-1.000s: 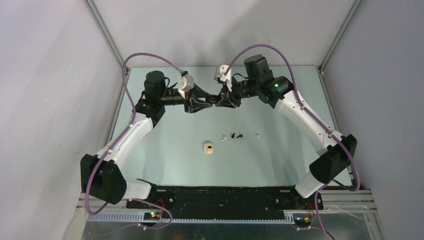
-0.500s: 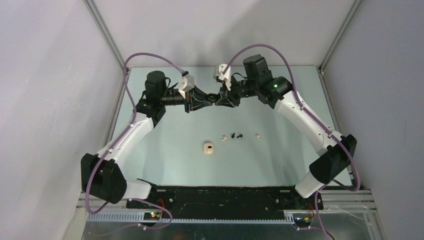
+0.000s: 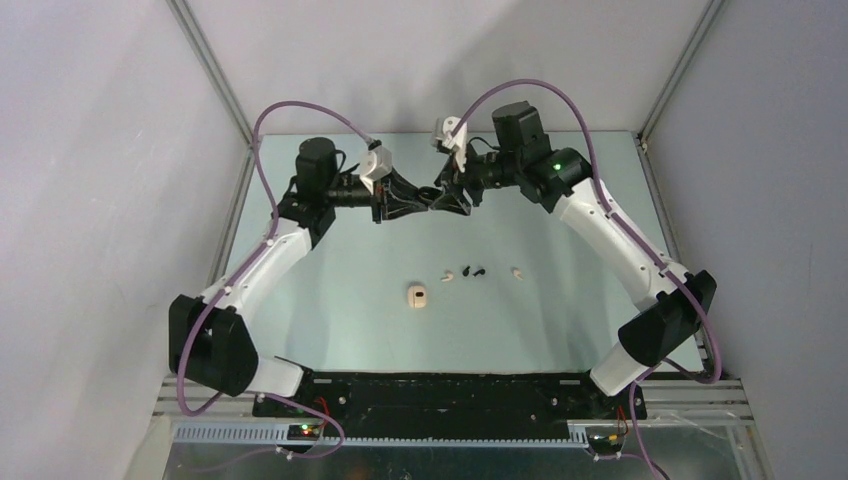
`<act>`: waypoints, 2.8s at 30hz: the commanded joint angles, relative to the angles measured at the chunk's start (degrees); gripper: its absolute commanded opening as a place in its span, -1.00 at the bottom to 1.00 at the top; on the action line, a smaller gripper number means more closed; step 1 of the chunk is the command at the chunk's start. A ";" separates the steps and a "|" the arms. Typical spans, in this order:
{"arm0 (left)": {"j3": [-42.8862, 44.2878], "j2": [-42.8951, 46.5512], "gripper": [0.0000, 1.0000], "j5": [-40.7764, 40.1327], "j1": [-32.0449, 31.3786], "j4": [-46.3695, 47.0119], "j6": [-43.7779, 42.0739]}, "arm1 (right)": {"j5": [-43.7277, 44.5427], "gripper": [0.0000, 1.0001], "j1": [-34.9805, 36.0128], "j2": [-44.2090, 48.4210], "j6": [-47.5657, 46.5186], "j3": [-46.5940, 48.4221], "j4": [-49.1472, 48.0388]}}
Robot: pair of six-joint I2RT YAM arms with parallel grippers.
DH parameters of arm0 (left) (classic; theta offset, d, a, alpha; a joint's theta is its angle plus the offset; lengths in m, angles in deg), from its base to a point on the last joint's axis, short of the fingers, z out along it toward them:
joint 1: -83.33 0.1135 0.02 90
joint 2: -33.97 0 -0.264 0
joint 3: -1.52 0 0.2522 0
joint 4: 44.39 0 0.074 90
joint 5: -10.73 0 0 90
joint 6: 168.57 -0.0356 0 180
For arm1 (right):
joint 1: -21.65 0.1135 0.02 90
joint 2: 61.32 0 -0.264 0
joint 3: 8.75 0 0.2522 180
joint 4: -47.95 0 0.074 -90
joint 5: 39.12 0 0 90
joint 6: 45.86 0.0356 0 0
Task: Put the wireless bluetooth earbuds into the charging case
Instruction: Pass from the right arm to the left, then open the charging case to the charging case, then pick up the right earbud from the center of the board.
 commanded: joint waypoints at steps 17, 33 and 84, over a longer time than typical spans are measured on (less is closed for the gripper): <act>3.95 -2.27 -1.00 4.51 0.20 2.34 -1.04 | 1.47 0.06 -5.02 -1.20 6.62 5.45 -5.25; 5.85 -4.42 -1.00 5.49 0.84 4.14 3.60 | -1.89 0.09 -7.92 5.02 10.71 5.19 -5.59; -14.68 11.73 -1.00 -10.80 6.83 28.23 38.37 | 10.61 -0.29 -8.20 -9.68 -27.22 -34.38 -20.13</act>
